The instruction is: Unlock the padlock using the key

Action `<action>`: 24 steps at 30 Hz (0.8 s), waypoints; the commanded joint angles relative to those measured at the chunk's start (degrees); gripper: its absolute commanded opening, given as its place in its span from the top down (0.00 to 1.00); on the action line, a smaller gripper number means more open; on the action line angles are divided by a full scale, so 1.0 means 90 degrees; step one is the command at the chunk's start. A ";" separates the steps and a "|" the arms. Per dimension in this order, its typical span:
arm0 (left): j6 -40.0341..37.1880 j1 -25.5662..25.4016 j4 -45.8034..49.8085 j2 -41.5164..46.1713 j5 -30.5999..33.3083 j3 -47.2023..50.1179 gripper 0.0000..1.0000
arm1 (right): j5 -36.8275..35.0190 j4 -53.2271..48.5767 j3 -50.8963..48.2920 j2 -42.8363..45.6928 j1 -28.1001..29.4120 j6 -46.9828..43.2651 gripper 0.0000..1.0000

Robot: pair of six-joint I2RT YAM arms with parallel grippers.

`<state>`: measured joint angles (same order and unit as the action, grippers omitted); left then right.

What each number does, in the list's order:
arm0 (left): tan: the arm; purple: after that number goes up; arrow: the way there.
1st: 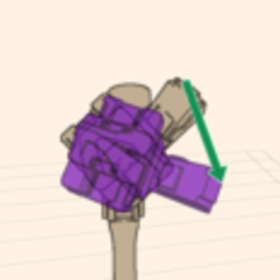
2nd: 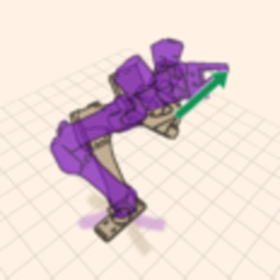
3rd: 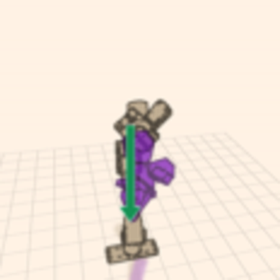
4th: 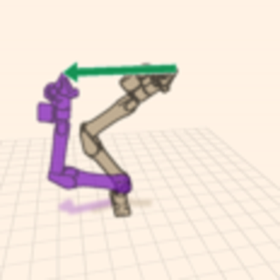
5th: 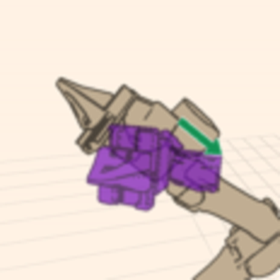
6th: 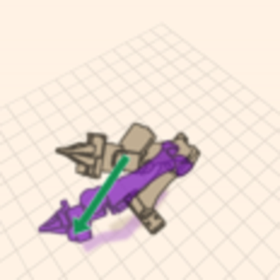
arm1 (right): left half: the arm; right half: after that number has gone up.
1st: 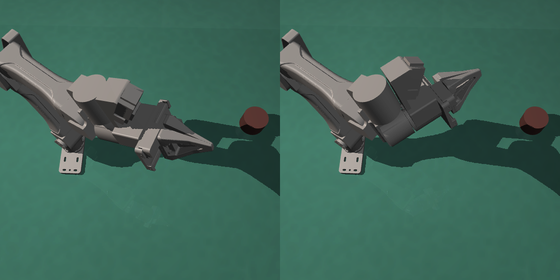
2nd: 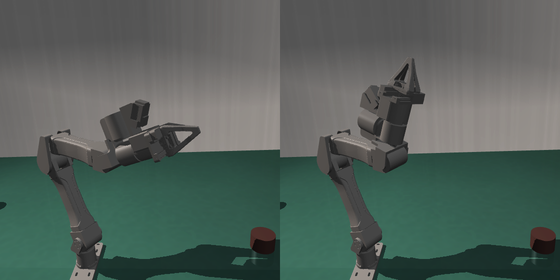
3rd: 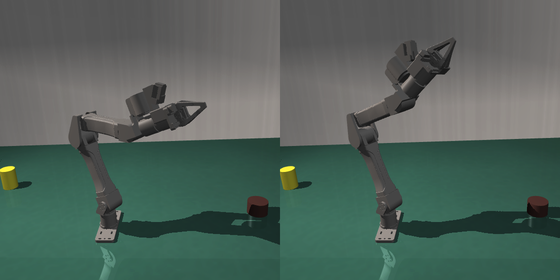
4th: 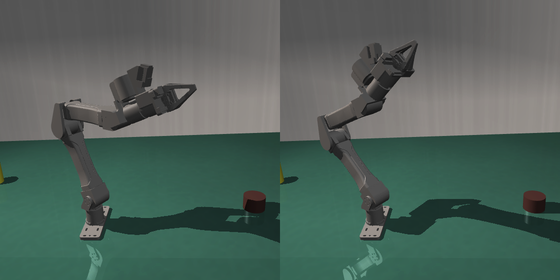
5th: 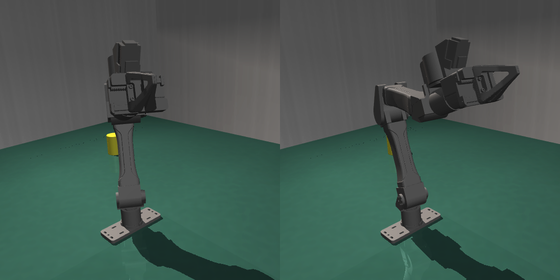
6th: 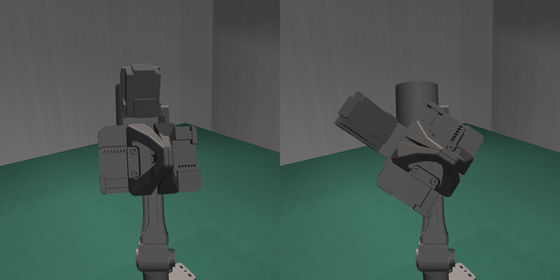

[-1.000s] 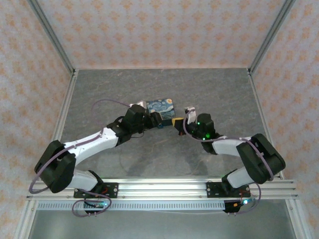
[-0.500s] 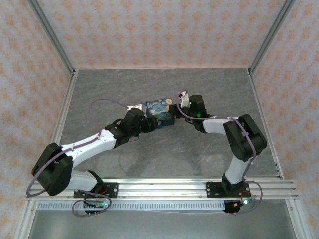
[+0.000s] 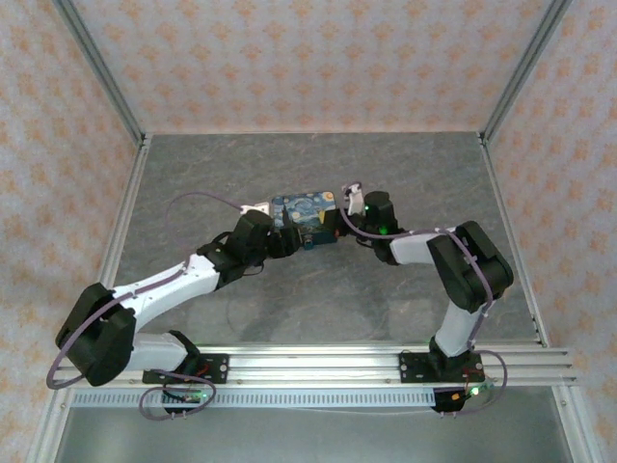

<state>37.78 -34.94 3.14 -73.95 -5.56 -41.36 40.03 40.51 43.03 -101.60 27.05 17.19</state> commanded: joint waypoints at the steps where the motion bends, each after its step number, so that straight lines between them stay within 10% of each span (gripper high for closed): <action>1: -0.0258 0.0064 -0.0169 0.0226 -0.0042 0.0140 0.25 | 0.0057 -0.0592 -0.0467 -0.0143 0.0367 0.0427 1.00; 24: -0.0357 0.0852 -0.0983 0.0330 -0.1445 0.0543 0.25 | 0.0560 -0.1001 0.1133 -0.0144 -0.0329 0.0667 1.00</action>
<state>34.54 -27.94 -2.90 -71.72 -16.36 -36.51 42.22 31.73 50.30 -100.09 24.23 22.57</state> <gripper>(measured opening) 0.753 0.042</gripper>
